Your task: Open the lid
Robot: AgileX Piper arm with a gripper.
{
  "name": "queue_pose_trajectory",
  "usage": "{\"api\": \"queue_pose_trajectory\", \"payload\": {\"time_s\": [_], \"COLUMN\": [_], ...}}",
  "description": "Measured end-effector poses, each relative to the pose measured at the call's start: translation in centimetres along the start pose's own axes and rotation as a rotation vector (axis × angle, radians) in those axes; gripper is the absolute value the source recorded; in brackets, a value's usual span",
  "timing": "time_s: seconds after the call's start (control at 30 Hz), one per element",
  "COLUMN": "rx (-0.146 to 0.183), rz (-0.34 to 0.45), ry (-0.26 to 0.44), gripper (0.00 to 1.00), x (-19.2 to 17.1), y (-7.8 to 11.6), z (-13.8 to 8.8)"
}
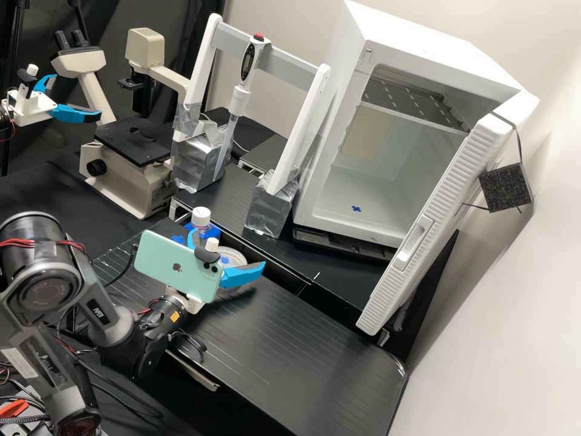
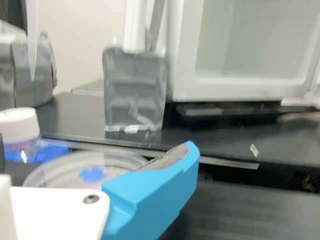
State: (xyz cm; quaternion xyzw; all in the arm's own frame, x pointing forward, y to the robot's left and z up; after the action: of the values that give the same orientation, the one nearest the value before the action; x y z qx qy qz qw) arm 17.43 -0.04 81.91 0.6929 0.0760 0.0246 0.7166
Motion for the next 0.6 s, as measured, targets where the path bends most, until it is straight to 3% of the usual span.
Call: {"api": "queue_pose_trajectory", "payload": {"time_s": [0.23,0.6], "rx": [-0.016,-0.016], "rz": [-0.007,-0.005], "ry": [0.002,-0.001], "gripper": [1.0,1.0], "x": [0.15,0.14], "y": [-0.22,-0.19], "z": [0.04,0.09]}}
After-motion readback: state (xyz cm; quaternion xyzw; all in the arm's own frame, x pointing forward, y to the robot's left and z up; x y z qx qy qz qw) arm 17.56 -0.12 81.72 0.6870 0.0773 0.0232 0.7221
